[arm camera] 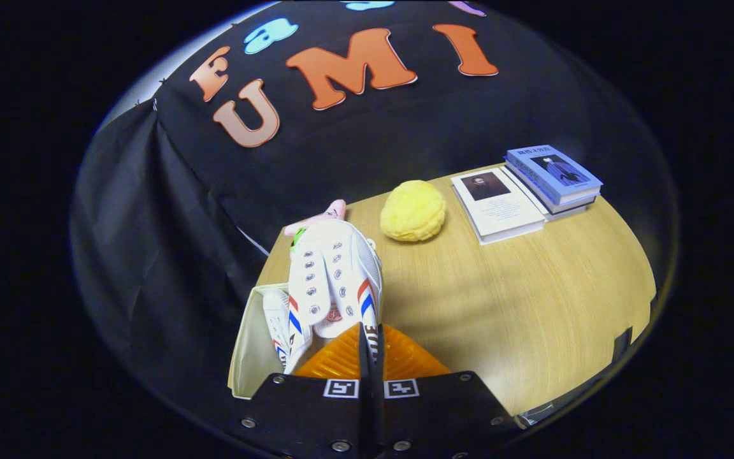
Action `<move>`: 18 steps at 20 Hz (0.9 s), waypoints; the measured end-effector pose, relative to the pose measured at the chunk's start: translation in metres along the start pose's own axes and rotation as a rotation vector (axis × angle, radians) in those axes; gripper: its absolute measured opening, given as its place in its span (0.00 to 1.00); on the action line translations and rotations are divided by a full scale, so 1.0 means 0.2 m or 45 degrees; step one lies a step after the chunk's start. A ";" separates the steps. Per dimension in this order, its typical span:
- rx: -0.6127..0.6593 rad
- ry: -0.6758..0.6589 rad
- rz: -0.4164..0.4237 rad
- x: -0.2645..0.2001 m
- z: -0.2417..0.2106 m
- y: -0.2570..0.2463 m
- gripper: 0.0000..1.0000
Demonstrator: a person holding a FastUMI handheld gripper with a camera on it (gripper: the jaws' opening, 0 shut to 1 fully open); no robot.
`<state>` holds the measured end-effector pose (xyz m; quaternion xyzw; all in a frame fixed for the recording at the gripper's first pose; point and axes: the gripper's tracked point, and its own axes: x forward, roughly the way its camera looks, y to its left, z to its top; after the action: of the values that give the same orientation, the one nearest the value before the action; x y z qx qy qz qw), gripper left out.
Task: Open the storage box then place both shoes into the box .Put the left shoe in first, then the right shoe, with the right side of both shoes facing outward in a uniform manner.
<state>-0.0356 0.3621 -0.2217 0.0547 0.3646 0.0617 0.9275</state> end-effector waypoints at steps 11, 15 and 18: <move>-0.147 0.138 -0.026 0.19 -0.33 0.28 0.00; -0.187 0.125 -0.032 0.23 -0.34 0.29 0.07; -0.299 -0.018 -0.012 0.14 -0.18 0.36 0.69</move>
<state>-0.0440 0.4395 -0.2561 -0.0555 0.3486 0.0993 0.9303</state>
